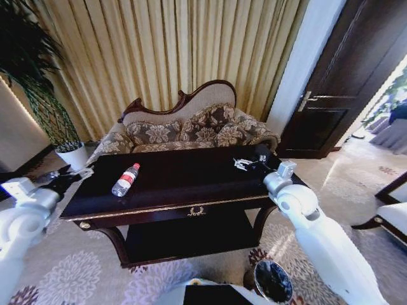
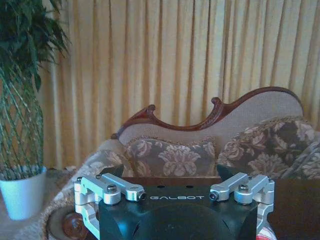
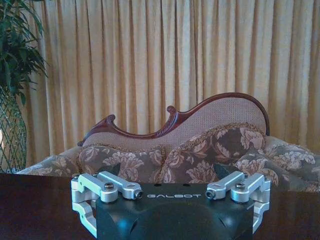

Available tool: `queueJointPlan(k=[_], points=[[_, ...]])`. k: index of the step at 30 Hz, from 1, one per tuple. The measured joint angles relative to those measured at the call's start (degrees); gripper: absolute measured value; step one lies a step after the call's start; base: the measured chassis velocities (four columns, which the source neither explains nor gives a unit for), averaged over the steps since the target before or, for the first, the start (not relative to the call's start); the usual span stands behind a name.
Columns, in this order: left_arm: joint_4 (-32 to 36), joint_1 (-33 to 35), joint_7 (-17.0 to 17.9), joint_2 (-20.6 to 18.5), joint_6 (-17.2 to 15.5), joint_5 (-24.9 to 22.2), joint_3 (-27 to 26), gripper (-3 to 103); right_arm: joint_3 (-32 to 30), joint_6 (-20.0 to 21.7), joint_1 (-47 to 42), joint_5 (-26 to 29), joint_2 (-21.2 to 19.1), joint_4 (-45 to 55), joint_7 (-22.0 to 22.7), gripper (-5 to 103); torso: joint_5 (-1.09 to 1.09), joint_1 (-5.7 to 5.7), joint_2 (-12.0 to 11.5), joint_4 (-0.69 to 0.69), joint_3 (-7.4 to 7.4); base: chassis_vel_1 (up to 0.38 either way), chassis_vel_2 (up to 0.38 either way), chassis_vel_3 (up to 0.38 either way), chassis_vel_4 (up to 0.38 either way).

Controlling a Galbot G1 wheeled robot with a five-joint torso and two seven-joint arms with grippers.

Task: Move to the front of the table and place the trash on the table into the trash bin.

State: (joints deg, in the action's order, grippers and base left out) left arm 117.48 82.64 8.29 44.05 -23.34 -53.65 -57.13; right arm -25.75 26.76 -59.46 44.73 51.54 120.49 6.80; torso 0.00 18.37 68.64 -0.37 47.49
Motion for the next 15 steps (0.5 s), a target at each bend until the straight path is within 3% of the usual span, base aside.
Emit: queueJointPlan(k=[6, 10, 11, 15], points=[[-0.85, -3.77, 2.49, 0.07, -1.04, 3.54, 4.85, 100, -1.16, 0.10, 0.08, 0.92, -1.65, 0.16, 0.00, 100, 0.00, 0.00, 0.00, 0.00, 0.00, 0.000, 0.000, 0.000, 0.000], [-1.04, -5.61, 4.76, 0.02, -3.57, 4.20, 7.42, 100, -1.98, 0.12, 0.00, 1.58, -2.59, 0.34, 0.00, 100, 0.01, 0.00, 0.00, 0.00, 0.00, 0.000, 0.000, 0.000, 0.000], [-0.50, -6.62, 7.51, 0.24, -6.24, 3.82, 8.99, 100, -2.23, 0.13, -0.03, 1.82, -2.99, 0.39, 0.00, 100, 0.01, 0.00, 0.00, 0.00, 0.00, 0.000, 0.000, 0.000, 0.000], [0.13, -8.03, 9.60, 0.66, -7.56, 2.89, 12.06, 100, -2.35, 0.13, 0.07, 2.10, -3.57, 0.40, 0.00, 100, 0.00, 0.00, 0.00, 0.00, 0.00, 0.000, 0.000, 0.000, 0.000]])
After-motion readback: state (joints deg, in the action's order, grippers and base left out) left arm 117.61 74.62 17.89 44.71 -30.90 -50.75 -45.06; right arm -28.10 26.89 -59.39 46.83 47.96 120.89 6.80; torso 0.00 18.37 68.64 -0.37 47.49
